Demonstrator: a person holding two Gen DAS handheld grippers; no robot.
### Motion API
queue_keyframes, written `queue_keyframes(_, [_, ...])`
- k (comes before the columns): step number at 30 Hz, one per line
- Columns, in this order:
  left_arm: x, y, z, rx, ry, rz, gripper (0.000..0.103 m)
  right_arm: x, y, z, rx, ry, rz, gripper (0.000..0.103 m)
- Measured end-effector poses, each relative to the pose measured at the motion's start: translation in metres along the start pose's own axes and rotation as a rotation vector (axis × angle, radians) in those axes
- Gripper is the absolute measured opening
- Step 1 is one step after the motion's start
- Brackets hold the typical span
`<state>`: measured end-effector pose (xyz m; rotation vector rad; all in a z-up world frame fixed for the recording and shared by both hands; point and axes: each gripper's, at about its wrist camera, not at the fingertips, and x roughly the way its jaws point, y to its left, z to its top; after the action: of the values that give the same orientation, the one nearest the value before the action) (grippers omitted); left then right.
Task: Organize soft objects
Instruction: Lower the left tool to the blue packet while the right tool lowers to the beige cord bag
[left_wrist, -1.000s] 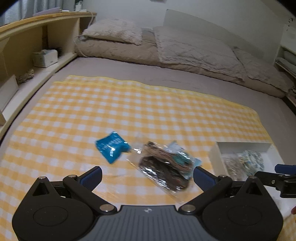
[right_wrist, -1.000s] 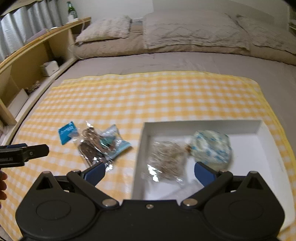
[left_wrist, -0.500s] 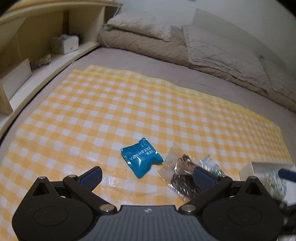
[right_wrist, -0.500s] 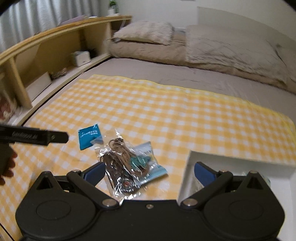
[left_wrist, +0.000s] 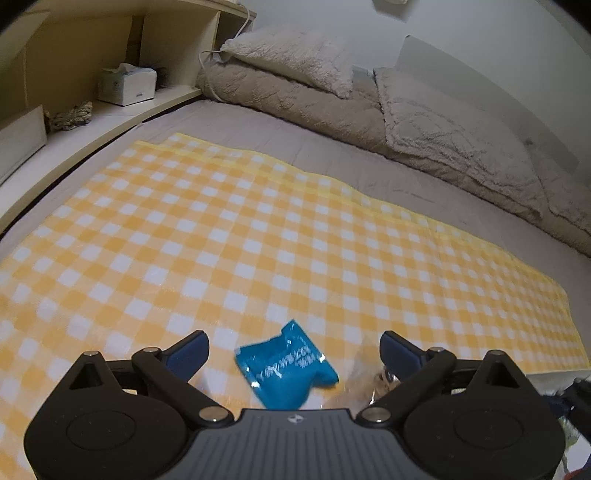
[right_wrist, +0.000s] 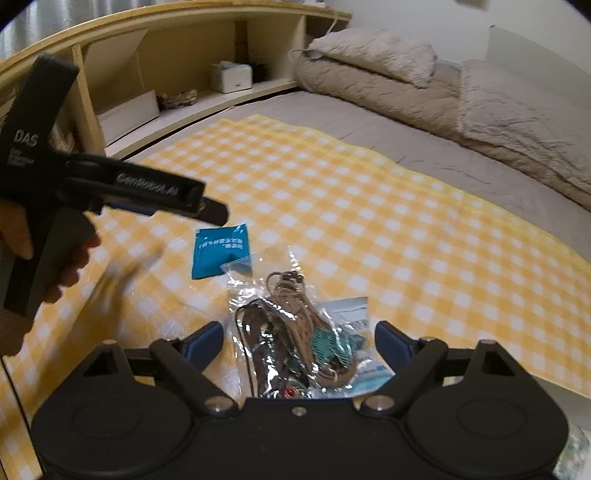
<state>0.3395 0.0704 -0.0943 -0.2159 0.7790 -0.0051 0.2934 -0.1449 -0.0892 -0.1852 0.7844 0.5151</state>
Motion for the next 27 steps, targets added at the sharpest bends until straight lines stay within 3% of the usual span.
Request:
queue_keyframes(10, [0.026,0.005,0.0,0.057,-0.047,-0.066,0.098,0.025,-0.006,-0.002,0.028,0.035,0.098,0.087])
queue_keyframes(17, [0.034,0.008,-0.004,0.122,-0.015,-0.089,0.098,0.023,0.01,-0.01,-0.031,0.13,0.266,0.082])
queue_keyframes(24, [0.036,0.007,-0.008,0.172,-0.006,-0.13,0.098,0.015,0.0,-0.004,0.008,0.052,0.195,0.082])
queue_keyframes(27, [0.041,0.006,-0.01,0.195,0.039,-0.158,0.098,0.019,-0.007,-0.003,0.027,0.053,0.175,0.082])
